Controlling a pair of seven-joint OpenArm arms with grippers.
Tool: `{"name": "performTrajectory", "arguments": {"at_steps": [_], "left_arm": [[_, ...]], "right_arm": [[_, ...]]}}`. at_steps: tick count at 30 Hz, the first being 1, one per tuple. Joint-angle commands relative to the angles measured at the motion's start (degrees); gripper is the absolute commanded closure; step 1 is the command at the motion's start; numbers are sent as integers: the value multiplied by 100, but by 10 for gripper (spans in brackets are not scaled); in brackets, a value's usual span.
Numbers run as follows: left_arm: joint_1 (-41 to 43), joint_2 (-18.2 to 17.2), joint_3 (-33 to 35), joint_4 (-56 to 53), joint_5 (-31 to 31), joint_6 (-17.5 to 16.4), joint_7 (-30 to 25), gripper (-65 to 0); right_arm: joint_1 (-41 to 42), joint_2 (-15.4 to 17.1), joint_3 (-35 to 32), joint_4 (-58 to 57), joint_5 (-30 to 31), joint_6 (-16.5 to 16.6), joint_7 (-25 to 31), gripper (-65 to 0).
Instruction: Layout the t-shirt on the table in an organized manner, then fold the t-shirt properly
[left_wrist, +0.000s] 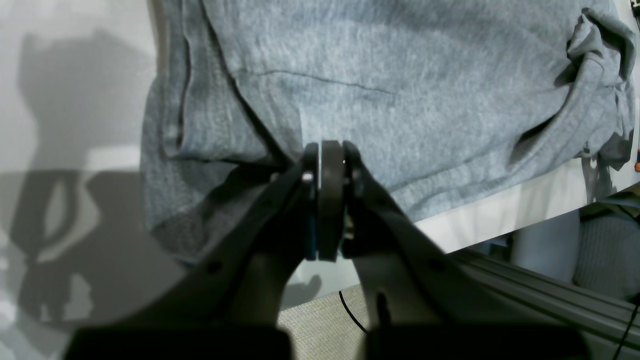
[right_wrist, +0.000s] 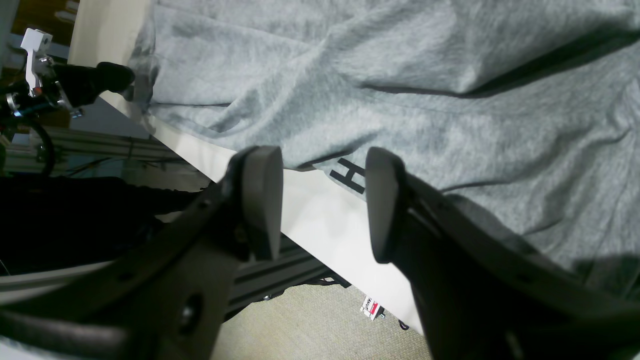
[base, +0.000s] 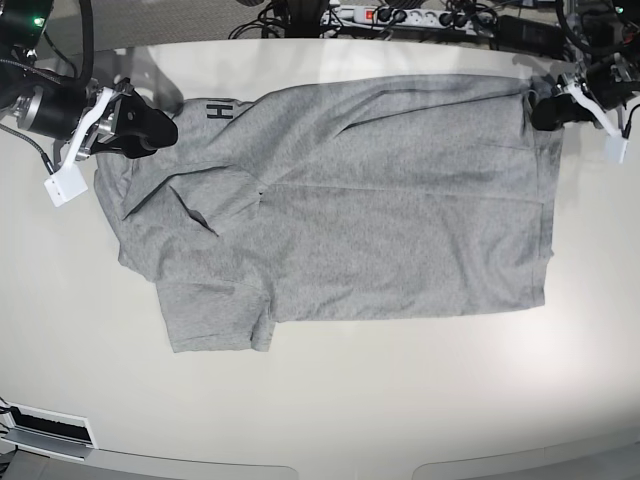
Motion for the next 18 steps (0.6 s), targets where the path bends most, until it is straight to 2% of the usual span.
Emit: {"name": "performTrajectory", "arguments": {"at_steps": [1, 5, 8, 10, 14, 16, 18], "left_arm": [[-17, -142, -35, 107, -236, -49, -4, 0], [-15, -188, -35, 391, -691, -49, 463, 0], [-15, -188, -35, 544, -282, -20, 577, 0], [-11, -184, -35, 544, 118, 267, 459, 0], [2, -184, -35, 535, 592, 745, 142, -202], [2, -170, -35, 533, 721, 789, 94, -263], [2, -138, -35, 533, 826, 787, 83, -289]], "right_arm": [[31, 79, 31, 96, 151, 30, 109, -283], [28, 81, 31, 96, 149, 30, 107, -283], [28, 81, 31, 96, 151, 30, 105, -283], [28, 79, 31, 96, 151, 30, 103, -283], [28, 79, 31, 96, 155, 30, 107, -283], [28, 81, 31, 96, 151, 30, 105, -283], [28, 81, 31, 96, 151, 30, 105, -283]]}}
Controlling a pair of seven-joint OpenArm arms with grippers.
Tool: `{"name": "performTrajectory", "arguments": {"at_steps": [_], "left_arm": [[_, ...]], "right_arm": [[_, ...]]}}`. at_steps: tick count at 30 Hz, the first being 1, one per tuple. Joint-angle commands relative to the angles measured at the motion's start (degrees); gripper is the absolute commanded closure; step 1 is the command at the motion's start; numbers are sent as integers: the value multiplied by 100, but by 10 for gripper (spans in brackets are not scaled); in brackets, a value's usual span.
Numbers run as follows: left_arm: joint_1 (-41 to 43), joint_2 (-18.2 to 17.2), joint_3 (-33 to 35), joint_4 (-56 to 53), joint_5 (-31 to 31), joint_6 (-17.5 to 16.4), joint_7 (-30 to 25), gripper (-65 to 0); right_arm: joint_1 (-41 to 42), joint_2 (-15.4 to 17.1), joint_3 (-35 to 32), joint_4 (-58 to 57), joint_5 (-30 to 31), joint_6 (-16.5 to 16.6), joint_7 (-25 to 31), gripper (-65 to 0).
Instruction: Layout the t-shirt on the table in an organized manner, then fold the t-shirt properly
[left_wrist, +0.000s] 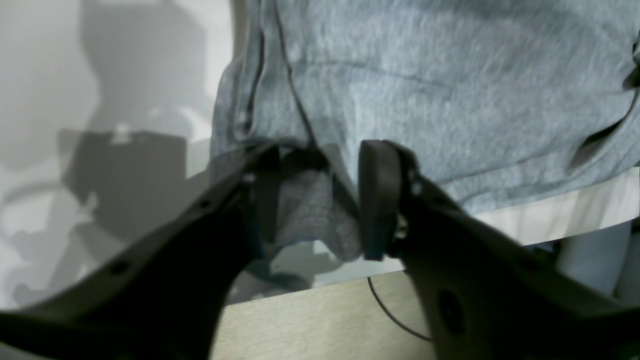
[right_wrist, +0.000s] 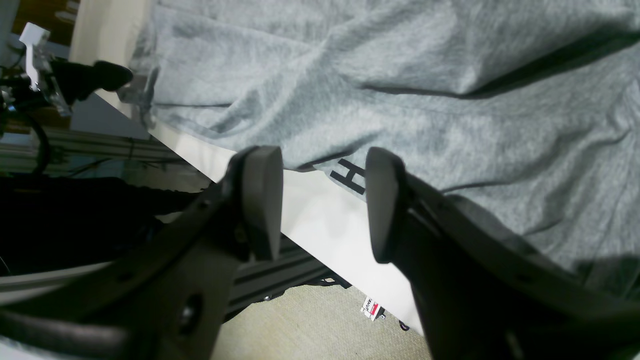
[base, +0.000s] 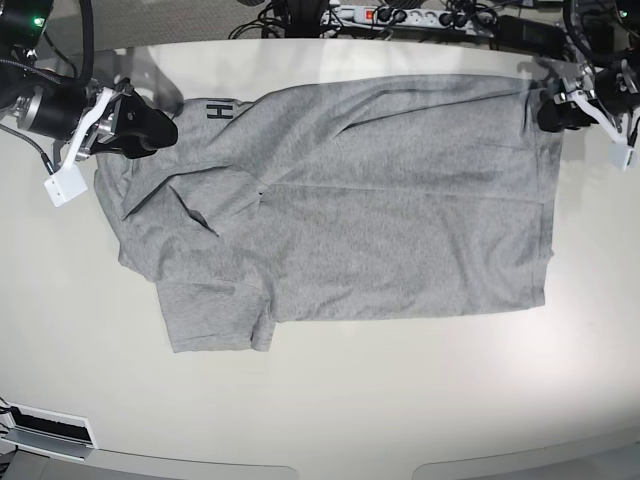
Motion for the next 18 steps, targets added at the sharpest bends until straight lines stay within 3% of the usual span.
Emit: {"name": "performTrajectory", "arguments": {"at_steps": [1, 6, 10, 18], "left_arm": [[2, -57, -35, 72, -31, -7, -92, -289], [0, 48, -35, 2, 81, 55, -162, -289], [2, 76, -35, -133, 439, 568, -323, -289], [0, 76, -35, -133, 393, 527, -345, -289]], "right_arm": [[31, 83, 31, 96, 149, 30, 103, -283], [33, 81, 31, 96, 168, 30, 105, -283], [33, 83, 31, 96, 166, 30, 105, -283], [35, 81, 31, 96, 168, 30, 125, -283]]}}
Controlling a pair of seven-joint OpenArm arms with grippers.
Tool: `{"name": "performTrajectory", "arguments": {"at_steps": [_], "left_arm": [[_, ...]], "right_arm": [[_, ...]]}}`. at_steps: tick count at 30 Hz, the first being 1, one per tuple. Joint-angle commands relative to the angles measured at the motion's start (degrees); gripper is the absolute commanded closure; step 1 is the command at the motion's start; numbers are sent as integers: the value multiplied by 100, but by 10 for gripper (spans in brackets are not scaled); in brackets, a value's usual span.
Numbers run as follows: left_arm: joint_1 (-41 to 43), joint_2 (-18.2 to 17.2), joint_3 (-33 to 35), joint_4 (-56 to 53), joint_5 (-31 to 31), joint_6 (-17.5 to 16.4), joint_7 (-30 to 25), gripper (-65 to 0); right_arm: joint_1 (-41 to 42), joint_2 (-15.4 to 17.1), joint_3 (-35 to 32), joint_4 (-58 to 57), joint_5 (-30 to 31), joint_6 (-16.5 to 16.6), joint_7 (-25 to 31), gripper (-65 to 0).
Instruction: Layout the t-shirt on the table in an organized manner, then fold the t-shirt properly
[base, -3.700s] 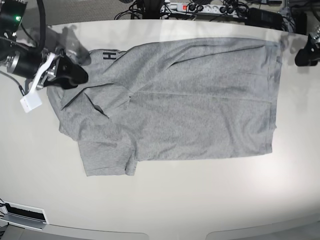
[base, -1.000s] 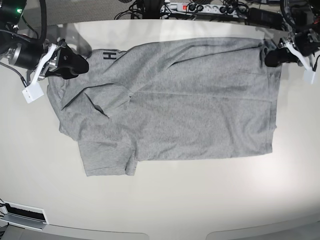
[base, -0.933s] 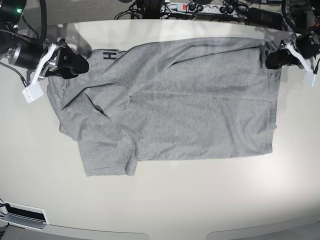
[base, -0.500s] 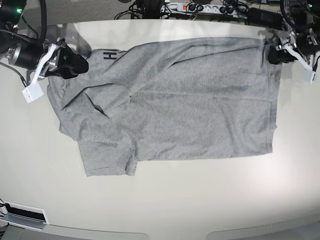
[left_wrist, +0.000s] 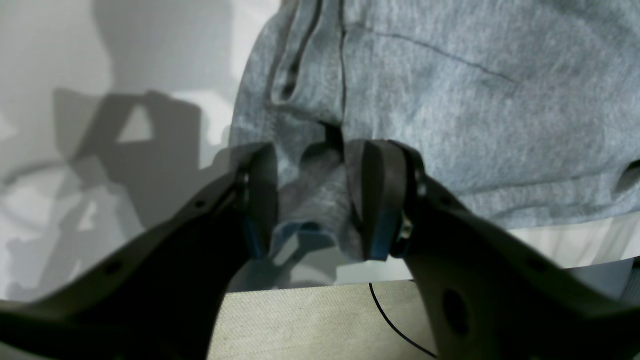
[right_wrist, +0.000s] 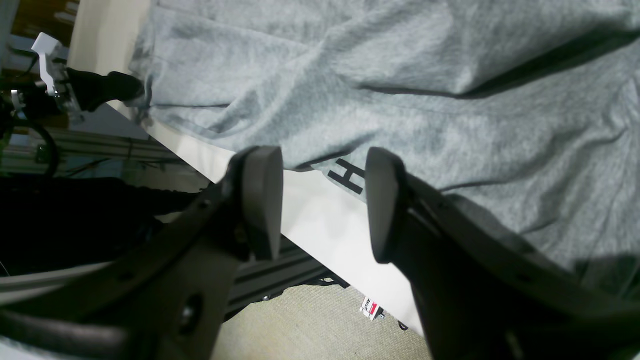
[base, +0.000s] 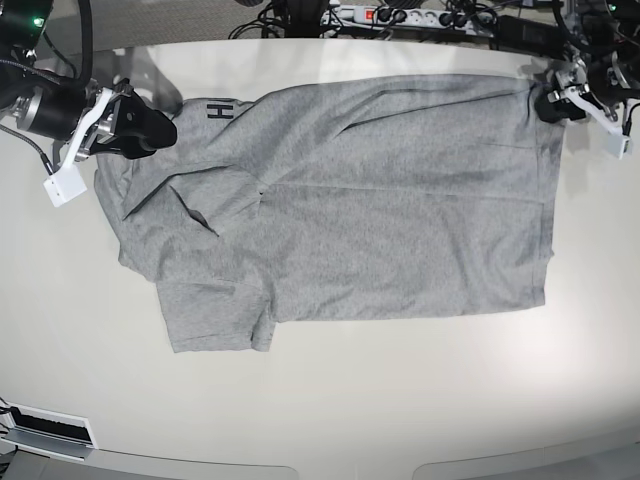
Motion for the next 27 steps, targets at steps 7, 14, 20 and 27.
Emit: {"name": "performTrajectory", "arguments": {"at_steps": [7, 14, 20, 27], "left_arm": [[0, -105, -33, 74, -422, -356, 125, -288], [-2, -107, -33, 74, -1191, -1051, 411, -267], [-2, -107, -33, 76, -1217, -1054, 389, -19], [-17, -142, -33, 109, -1639, -1285, 415, 0]], "right_arm": [[33, 79, 31, 96, 168, 30, 118, -283], [35, 79, 31, 96, 168, 30, 118, -283], [33, 81, 31, 96, 168, 30, 118, -283], [35, 81, 31, 96, 168, 30, 118, -283]]}}
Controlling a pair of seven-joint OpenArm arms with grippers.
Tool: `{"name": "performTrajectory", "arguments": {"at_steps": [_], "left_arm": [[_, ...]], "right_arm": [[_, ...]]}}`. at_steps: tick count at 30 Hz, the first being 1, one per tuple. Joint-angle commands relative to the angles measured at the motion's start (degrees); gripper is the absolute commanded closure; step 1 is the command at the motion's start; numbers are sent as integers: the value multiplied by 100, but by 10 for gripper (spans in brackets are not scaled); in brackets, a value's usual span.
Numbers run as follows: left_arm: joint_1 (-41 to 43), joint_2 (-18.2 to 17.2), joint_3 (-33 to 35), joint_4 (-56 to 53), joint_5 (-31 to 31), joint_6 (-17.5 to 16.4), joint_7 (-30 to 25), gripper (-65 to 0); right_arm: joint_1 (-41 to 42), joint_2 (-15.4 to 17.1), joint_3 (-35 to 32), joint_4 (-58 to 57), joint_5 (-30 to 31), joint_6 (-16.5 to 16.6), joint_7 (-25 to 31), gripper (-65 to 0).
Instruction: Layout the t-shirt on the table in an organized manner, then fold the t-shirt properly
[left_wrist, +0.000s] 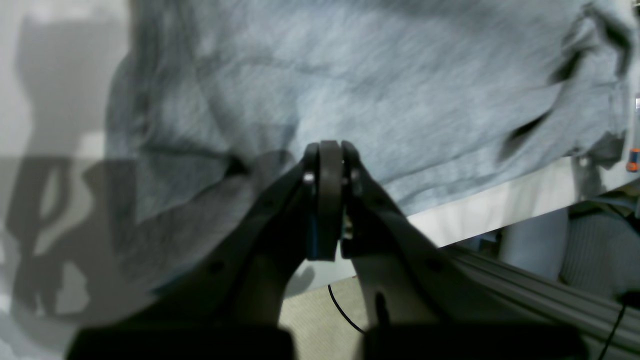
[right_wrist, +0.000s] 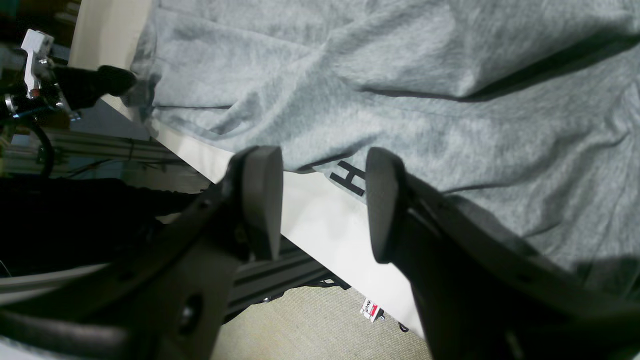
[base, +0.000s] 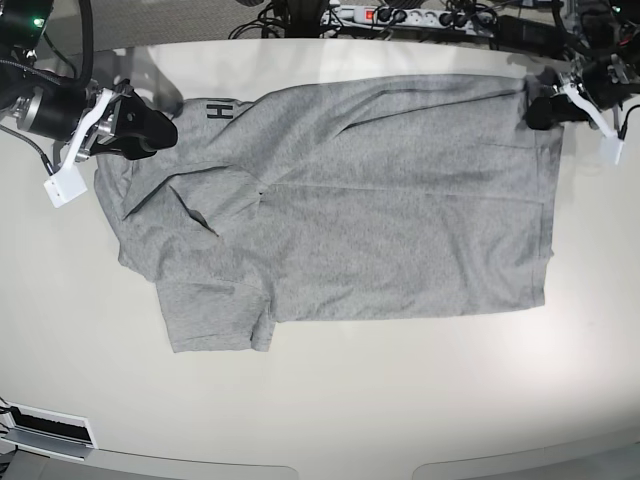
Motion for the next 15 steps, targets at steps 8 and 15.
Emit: {"name": "performTrajectory", "arguments": {"at_steps": [8, 15], "left_arm": [[-13, -116, -46, 411, 0, 96, 26, 0], [7, -98, -186, 409, 835, 927, -101, -298]], "right_arm": [[31, 83, 31, 96, 164, 30, 103, -283], [31, 81, 31, 96, 164, 30, 103, -283]]}}
